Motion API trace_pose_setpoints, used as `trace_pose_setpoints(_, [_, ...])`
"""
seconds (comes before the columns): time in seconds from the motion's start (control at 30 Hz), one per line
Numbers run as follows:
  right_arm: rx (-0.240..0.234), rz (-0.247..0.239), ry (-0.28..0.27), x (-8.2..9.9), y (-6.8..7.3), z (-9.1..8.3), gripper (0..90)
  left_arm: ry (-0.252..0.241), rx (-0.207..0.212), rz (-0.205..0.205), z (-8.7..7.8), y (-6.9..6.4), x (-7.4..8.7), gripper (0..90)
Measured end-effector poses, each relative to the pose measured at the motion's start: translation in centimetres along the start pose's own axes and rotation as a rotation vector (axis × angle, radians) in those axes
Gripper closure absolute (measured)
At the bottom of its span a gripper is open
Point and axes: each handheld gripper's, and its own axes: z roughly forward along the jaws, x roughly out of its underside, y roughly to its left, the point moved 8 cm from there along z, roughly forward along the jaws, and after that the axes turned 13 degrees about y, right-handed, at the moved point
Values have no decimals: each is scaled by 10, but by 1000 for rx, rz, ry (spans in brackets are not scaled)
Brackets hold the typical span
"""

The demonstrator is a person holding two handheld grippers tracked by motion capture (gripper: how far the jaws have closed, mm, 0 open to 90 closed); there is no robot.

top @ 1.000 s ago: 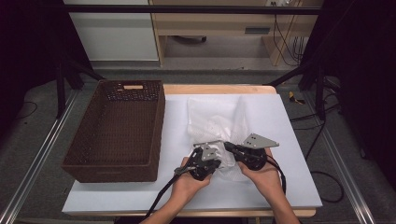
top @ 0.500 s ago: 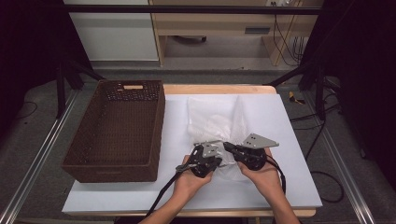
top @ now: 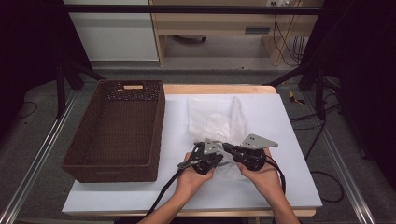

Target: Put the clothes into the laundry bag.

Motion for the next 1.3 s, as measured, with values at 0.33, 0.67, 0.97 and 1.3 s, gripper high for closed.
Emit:
trace_pose_setpoints(0.33, [1, -2, -4, 0, -1, -1, 894, -5, -2, 2, 1, 1, 0, 900])
trace_pose_setpoints(0.67, [7, 2, -3, 0, -2, -2, 894, -1, -5, -3, 2, 4, -1, 900])
trace_pose_setpoints(0.97, [9, 4, -1, 1, -3, -2, 894, -3, 0, -23, 6, 8, -4, 900])
trace_pose_setpoints(1.3, [12, 9, 2, 2, -4, -2, 894, -2, -8, -22, 8, 10, -6, 900])
